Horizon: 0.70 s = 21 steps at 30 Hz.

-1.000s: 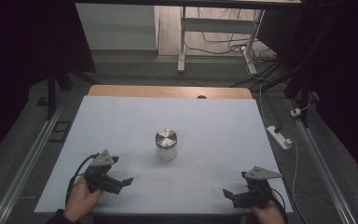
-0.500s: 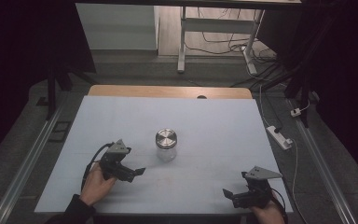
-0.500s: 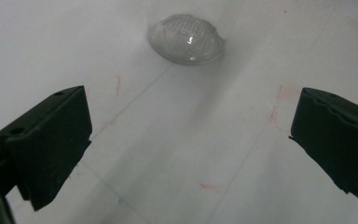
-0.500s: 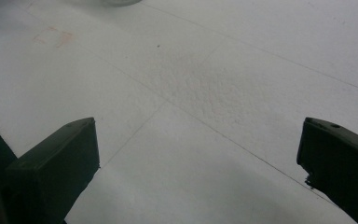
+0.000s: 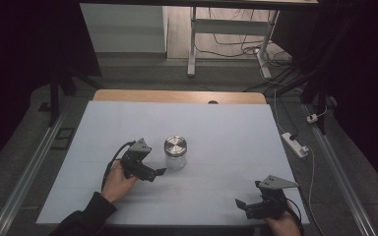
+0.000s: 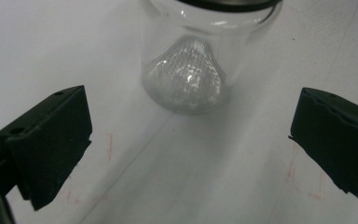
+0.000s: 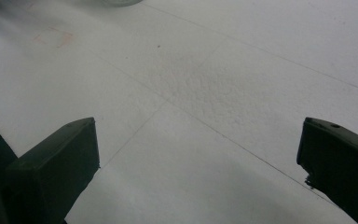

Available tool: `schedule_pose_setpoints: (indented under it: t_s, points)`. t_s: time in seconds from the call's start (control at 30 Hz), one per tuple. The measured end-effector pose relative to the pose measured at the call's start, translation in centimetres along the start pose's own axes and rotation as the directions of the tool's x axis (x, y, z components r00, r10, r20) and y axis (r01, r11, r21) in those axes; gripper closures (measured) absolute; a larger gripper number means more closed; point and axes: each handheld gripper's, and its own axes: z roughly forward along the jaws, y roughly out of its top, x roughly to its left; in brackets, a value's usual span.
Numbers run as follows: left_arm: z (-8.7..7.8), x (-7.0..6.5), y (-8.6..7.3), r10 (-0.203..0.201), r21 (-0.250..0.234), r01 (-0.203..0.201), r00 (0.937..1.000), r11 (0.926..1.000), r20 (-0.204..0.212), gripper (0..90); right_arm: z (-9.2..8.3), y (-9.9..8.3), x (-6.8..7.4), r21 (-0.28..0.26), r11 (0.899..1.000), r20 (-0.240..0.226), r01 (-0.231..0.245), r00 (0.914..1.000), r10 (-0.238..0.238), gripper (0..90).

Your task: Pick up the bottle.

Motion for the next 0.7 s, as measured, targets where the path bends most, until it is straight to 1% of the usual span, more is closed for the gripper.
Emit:
schedule_pose_setpoints:
  t_s: [0.1, 0.13, 0.2, 0.23, 0.4, 0.53, 0.57, 0.7]
  points:
    - [0.8, 0.0, 0.6, 0.013, 0.002, -0.013, 0.9999, 0.9999, 0.001, 0.0, 0.0, 0.0, 0.0, 0.000, 1.000, -0.001, 0.000, 1.0000, 0.000, 0.0]
    - [1.0, 0.1, 0.8, 0.025, 0.006, -0.025, 0.9997, 0.9997, 0.005, 0.0, 0.0, 0.0, 0.0, 0.000, 1.000, -0.001, 0.000, 1.0000, 0.000, 0.0]
    - [1.6, 0.0, 1.2, 0.035, 0.006, -0.035, 0.9994, 0.9994, -0.004, 0.0, 0.0, 0.0, 0.0, -0.001, 1.000, -0.001, 0.000, 1.0000, 0.000, 0.0]
    - [1.8, 0.0, 1.4, 0.043, 0.007, -0.043, 0.9991, 0.9990, 0.001, 0.0, 0.0, 0.0, 0.0, -0.001, 1.000, -0.001, 0.000, 1.0000, 0.000, 0.0]
    - [2.9, 0.1, 2.2, 0.056, -0.003, -0.056, 0.9982, 0.9984, 0.020, 0.0, 0.0, 0.0, 0.0, 0.000, 1.000, -0.004, -0.002, 1.0000, 0.002, 0.0]
    - [3.9, 0.1, 2.8, 0.060, -0.008, -0.060, 0.9978, 0.9982, 0.026, 0.0, 0.0, 0.0, 0.0, 0.000, 1.000, -0.004, -0.001, 1.0000, 0.001, 0.0]
    - [4.1, 0.2, 3.0, 0.068, -0.005, -0.068, 0.9973, 0.9977, 0.027, 0.0, 0.0, 0.0, 0.0, 0.000, 1.000, -0.004, -0.001, 1.0000, 0.001, 0.0]
    - [4.9, 0.2, 3.4, 0.069, -0.010, -0.069, 0.9969, 0.9976, 0.037, 0.0, 0.0, 0.0, 0.0, -0.001, 1.000, -0.004, -0.002, 1.0000, 0.002, 0.0]
